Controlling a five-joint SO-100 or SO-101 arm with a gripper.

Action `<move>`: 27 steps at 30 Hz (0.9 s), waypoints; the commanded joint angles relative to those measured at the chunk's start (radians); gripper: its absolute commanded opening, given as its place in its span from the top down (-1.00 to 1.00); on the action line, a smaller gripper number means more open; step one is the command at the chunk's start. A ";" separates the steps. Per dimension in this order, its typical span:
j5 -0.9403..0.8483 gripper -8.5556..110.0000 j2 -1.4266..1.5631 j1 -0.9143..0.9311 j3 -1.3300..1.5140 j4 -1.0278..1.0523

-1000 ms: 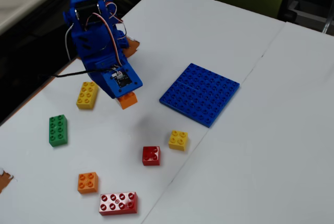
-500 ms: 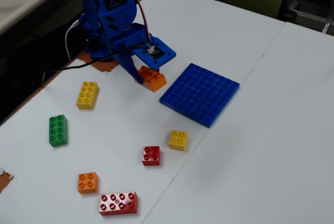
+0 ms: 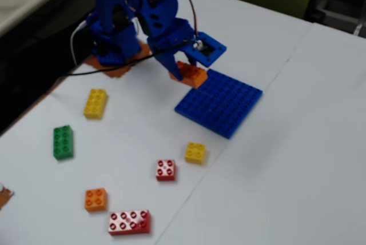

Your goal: Pick up the 2x4 orange block and go up the 8x8 blue block.

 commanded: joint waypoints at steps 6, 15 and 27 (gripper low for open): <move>0.066 0.85 -0.055 -0.054 -0.078 0.009; 0.155 0.85 -0.150 -0.098 -0.158 0.025; 0.227 0.85 -0.196 -0.150 -0.206 0.034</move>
